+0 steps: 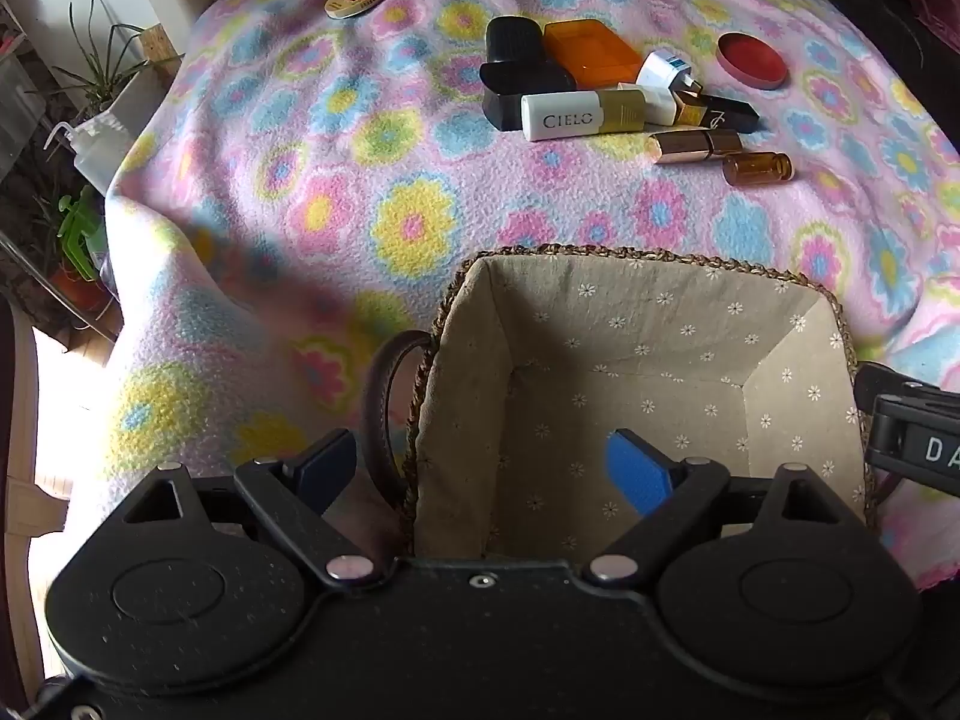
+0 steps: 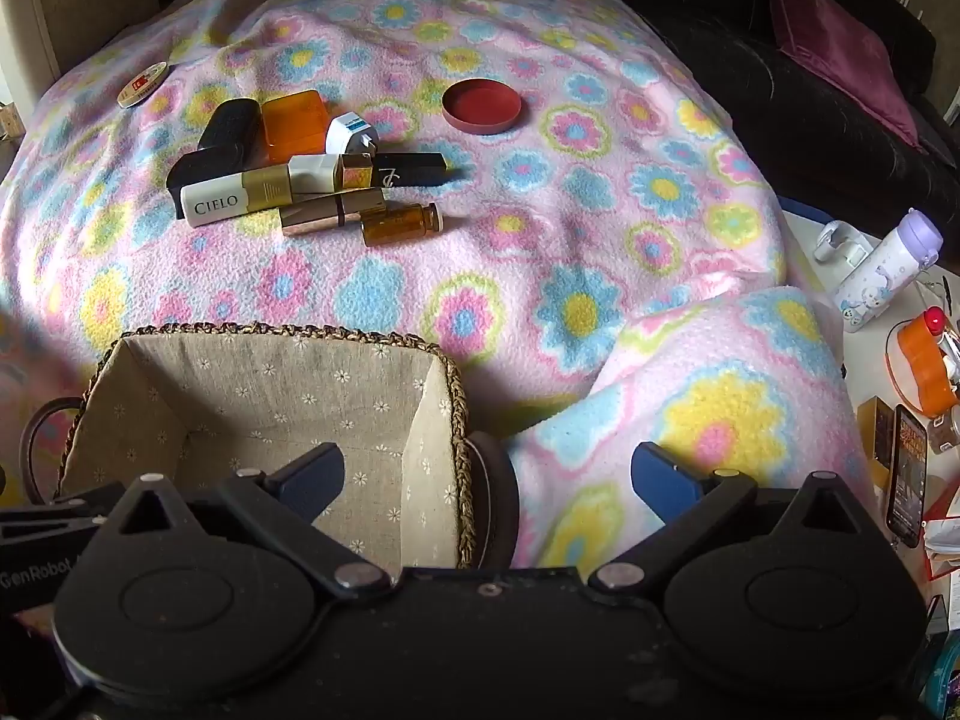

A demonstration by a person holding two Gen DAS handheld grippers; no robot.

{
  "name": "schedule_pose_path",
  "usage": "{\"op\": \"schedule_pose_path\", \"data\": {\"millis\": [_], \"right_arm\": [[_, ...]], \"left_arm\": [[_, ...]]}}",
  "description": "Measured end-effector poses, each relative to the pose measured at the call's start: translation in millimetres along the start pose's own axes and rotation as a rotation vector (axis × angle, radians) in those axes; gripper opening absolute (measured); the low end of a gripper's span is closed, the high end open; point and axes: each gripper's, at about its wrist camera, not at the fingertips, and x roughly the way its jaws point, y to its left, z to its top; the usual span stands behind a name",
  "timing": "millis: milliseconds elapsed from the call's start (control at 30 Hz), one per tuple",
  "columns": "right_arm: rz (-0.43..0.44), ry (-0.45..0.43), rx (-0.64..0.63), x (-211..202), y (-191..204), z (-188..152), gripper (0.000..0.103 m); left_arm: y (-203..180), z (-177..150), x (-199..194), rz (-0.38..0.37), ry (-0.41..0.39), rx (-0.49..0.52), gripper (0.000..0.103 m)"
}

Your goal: Organize rigid objects

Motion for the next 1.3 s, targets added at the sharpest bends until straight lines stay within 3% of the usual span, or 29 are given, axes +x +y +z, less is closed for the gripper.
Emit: {"op": "schedule_pose_path", "data": {"millis": [1300], "right_arm": [[0.006, 0.006, 0.002, 2.6, 1.9, 1.0, 0.102]], "left_arm": [[-2.0, -0.2, 3.4, 0.004, 0.024, 0.005, 0.087]]}}
